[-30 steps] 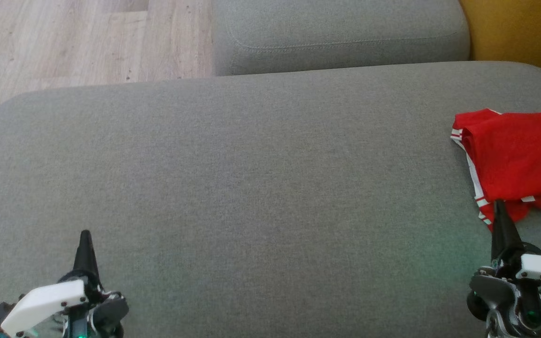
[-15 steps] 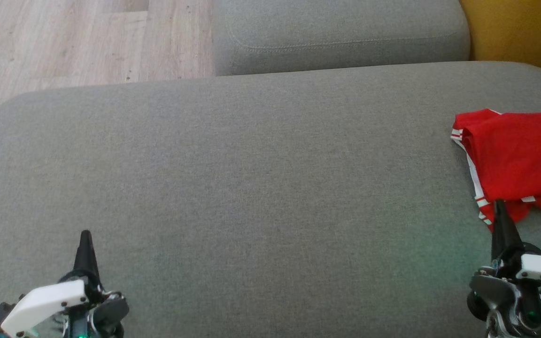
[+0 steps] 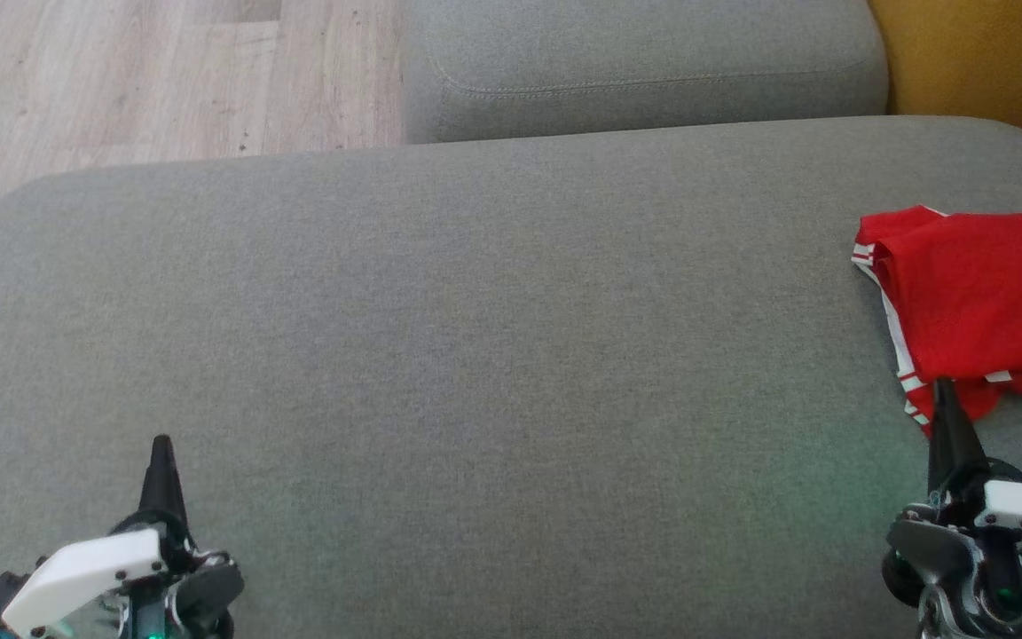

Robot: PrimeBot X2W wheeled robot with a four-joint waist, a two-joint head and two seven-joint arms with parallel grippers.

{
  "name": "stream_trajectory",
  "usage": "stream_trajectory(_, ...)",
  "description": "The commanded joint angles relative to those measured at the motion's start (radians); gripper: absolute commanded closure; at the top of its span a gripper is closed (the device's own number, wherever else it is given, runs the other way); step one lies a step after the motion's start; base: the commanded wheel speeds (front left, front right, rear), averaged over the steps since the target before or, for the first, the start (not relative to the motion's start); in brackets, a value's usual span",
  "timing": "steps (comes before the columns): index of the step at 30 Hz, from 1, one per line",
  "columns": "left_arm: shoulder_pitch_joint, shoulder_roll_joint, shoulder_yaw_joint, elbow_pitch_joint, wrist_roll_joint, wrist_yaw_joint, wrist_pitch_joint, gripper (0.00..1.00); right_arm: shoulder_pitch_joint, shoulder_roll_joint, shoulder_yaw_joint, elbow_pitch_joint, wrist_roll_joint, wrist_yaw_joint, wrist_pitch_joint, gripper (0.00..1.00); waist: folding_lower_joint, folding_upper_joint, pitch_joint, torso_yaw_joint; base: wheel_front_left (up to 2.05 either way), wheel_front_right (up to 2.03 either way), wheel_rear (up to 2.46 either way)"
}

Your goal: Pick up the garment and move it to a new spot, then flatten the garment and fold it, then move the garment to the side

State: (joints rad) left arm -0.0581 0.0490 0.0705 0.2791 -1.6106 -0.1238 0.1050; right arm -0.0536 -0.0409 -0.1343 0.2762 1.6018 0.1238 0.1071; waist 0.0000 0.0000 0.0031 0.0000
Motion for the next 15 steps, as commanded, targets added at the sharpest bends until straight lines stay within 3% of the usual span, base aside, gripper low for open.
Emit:
stream_trajectory(1,-0.05,0.004,0.04,-0.034,-0.001,-0.007,0.005,1.0,-0.054,-0.009,0.021,-0.031,0.007,0.007,0.006,1.0,0.0,0.0,0.0,0.0,0.0,0.0,0.0)
stream_trajectory(15,-0.05,0.004,0.041,-0.034,0.0,-0.007,0.006,1.0,-0.054,-0.009,0.021,-0.031,0.007,0.007,0.006,1.0,0.0,0.0,0.0,0.0,0.0,0.0,0.0)
